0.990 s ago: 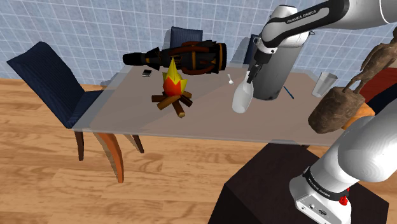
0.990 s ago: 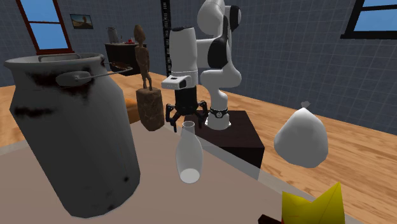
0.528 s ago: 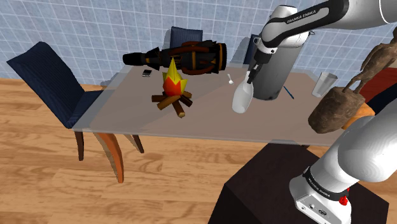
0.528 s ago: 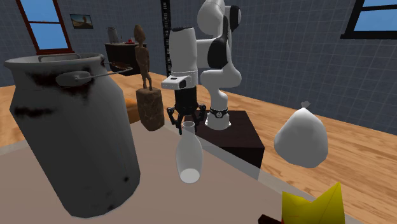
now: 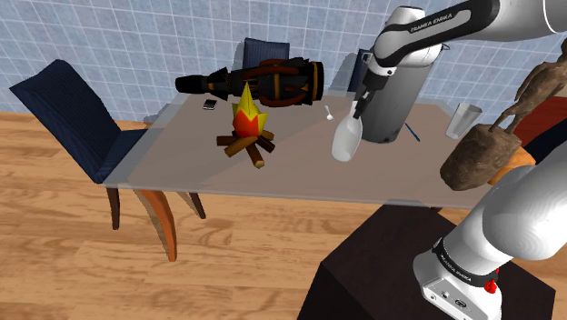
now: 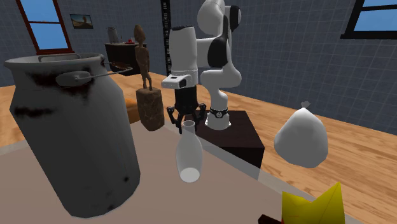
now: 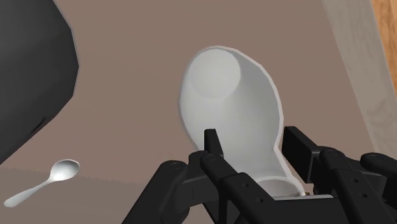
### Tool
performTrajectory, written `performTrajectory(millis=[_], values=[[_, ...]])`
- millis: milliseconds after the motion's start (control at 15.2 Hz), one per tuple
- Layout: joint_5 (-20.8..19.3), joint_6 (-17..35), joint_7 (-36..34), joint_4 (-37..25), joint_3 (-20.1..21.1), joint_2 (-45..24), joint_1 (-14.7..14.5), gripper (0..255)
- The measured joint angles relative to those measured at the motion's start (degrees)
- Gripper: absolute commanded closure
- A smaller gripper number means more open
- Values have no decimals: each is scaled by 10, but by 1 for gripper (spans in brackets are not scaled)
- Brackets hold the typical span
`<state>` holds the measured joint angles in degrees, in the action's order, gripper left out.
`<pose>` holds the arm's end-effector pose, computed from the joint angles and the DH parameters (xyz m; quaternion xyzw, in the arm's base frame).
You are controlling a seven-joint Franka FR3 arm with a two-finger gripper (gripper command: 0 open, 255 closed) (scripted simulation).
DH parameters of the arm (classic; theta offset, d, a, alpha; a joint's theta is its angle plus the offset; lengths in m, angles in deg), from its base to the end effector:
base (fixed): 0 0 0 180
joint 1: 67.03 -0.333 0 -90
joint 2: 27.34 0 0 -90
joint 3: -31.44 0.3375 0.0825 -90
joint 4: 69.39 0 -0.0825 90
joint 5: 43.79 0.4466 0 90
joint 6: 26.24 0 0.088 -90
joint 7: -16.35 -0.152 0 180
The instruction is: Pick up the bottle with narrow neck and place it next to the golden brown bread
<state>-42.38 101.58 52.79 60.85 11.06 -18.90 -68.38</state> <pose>0.5290 -0.1805 0.3668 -0.9877 -0.1446 -0.0588 0.0094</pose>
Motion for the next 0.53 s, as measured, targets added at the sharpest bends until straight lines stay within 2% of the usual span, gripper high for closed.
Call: performTrajectory(millis=[528], values=[[-9,-58,-9,-38,4,21,1,255]])
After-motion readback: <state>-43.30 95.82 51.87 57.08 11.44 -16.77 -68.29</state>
